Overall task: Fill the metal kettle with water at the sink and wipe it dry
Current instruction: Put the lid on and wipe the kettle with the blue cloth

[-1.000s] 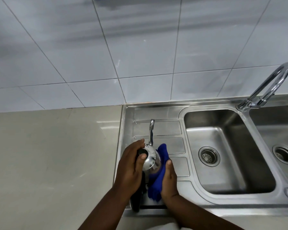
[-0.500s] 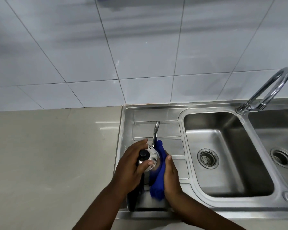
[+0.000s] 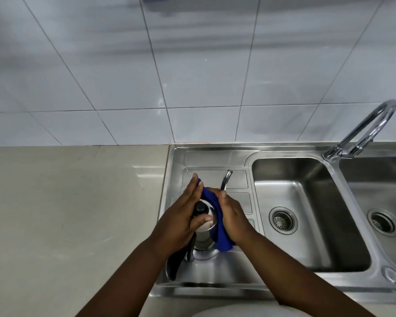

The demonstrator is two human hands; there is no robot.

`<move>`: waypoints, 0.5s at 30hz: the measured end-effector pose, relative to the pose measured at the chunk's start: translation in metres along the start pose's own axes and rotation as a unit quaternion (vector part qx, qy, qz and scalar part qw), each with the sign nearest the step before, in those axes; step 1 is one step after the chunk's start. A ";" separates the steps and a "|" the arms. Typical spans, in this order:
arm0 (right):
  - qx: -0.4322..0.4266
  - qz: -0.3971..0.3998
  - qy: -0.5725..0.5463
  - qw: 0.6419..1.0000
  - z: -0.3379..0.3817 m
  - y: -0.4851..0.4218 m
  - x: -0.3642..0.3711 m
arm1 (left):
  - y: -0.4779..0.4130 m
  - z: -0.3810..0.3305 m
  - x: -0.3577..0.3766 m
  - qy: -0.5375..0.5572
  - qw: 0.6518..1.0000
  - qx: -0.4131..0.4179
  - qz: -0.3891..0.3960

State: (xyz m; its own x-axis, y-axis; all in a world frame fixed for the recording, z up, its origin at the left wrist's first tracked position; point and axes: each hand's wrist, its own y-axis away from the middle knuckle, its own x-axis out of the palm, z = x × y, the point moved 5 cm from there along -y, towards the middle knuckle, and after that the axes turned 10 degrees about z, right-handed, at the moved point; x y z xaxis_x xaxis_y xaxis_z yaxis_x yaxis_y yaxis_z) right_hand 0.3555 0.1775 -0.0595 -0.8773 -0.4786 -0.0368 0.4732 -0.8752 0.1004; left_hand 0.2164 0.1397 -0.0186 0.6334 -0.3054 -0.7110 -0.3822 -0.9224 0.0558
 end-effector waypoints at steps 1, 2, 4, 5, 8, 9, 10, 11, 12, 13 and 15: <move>0.013 -0.006 -0.008 1.000 -0.003 0.001 0.000 | 0.001 -0.002 0.000 -0.034 0.999 -0.032 -0.020; 0.020 -0.013 -0.008 1.000 -0.005 0.003 0.002 | 0.003 -0.004 0.001 -0.059 0.995 -0.068 -0.042; 0.016 -0.033 -0.005 0.999 -0.011 0.014 0.007 | 0.008 -0.008 0.007 -0.058 0.985 -0.146 -0.072; 0.004 -0.043 0.003 0.999 -0.016 0.022 0.011 | 0.010 -0.009 0.011 -0.042 0.981 -0.174 -0.078; -0.039 -0.060 0.090 0.993 -0.029 0.053 0.031 | 0.017 -0.013 0.019 -0.026 0.979 -0.180 -0.096; -0.057 -0.062 0.130 0.988 -0.031 0.063 0.038 | 0.017 -0.014 0.018 -0.044 0.981 -0.161 -0.094; -0.075 -0.061 0.164 0.982 -0.030 0.071 0.043 | 0.017 -0.015 0.016 -0.064 0.984 -0.139 -0.087; -0.092 -0.058 0.194 0.975 -0.027 0.074 0.045 | 0.017 -0.015 0.014 -0.079 0.987 -0.121 -0.077; -0.108 -0.055 0.214 0.969 -0.023 0.074 0.044 | 0.016 -0.014 0.013 -0.090 0.988 -0.105 -0.068; -0.123 -0.052 0.229 0.964 -0.017 0.069 0.040 | 0.015 -0.014 0.011 -0.095 0.989 -0.091 -0.063; -0.140 -0.037 0.223 0.964 0.000 0.051 0.032 | 0.013 -0.014 0.009 -0.092 0.992 -0.067 -0.058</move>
State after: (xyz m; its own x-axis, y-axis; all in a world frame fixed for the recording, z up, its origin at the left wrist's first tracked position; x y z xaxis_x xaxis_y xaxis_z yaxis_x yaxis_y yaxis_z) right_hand 0.3517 0.1170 -0.0559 -0.8173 -0.3413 -0.4643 0.4678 -0.8635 -0.1885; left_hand 0.2262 0.1220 -0.0143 0.5303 -0.1577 -0.8330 -0.2127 -0.9759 0.0494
